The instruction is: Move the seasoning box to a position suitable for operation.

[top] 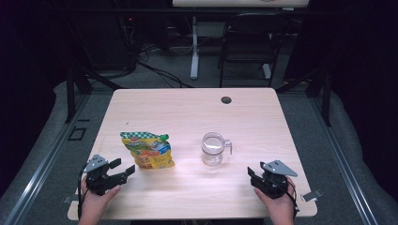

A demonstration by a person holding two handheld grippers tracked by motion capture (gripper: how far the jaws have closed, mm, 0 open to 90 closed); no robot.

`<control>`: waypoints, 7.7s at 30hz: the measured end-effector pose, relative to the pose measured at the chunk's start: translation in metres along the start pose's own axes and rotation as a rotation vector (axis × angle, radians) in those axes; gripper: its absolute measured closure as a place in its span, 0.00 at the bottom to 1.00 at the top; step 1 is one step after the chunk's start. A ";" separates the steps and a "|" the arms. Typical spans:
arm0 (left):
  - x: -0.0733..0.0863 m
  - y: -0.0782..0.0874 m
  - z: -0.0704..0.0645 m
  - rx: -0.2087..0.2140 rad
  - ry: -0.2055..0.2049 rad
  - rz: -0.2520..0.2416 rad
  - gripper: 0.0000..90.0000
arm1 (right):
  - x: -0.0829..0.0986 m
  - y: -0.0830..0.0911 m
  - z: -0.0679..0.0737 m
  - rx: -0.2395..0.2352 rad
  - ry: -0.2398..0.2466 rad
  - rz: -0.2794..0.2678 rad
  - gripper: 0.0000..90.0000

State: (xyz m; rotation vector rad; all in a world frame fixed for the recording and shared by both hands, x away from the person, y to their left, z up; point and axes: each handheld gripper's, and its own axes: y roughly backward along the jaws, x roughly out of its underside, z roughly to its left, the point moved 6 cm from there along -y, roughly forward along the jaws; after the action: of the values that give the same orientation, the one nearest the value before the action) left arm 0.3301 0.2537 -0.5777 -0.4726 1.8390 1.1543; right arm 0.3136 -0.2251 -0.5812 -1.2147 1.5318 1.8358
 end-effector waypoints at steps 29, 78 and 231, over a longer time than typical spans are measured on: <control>0.004 0.005 0.009 -0.047 0.047 0.014 0.57 | -0.028 -0.030 0.047 -0.098 0.165 0.022 0.78; 0.029 0.023 -0.003 -0.015 0.042 0.075 0.67 | -0.054 -0.091 0.044 0.010 0.083 0.044 0.87; -0.028 -0.078 -0.207 0.393 -0.300 0.194 0.98 | -0.060 0.011 0.058 -0.268 -0.166 0.145 0.93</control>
State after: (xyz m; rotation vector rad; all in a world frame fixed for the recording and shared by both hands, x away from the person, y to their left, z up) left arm 0.2994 0.0335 -0.5588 0.1011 1.8107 0.8976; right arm 0.3159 -0.1619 -0.5250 -1.0538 1.3460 2.2342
